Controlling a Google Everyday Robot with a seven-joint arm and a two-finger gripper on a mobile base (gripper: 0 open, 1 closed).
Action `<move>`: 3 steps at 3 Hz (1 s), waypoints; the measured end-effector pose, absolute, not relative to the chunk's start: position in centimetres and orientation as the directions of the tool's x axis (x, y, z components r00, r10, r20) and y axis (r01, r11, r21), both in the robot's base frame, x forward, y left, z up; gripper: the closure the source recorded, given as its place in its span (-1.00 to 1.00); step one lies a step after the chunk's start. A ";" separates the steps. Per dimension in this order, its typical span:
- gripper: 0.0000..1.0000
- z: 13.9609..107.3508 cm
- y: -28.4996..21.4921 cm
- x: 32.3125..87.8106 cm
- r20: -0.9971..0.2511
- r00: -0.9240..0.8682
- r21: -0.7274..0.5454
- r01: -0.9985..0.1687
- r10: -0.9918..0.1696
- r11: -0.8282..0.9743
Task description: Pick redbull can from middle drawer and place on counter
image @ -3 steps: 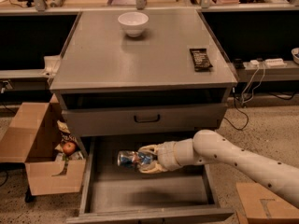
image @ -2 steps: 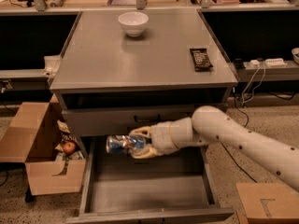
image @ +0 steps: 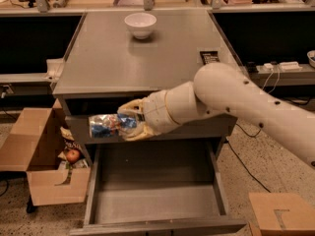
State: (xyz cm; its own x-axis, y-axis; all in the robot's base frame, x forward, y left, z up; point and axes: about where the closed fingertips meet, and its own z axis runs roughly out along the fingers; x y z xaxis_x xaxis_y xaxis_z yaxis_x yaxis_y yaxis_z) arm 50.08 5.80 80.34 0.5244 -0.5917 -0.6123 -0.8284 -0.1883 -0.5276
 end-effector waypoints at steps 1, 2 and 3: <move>1.00 81.8 6.1 49.8 -0.586 0.543 -0.547 -0.813 -0.602 -0.201; 1.00 82.6 6.2 49.5 -0.589 0.551 -0.558 -0.806 -0.591 -0.196; 1.00 86.8 5.6 51.2 -0.595 0.571 -0.603 -0.782 -0.566 -0.156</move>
Offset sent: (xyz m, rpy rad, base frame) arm -0.0072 0.0043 0.0215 -0.0065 -0.0447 -0.0056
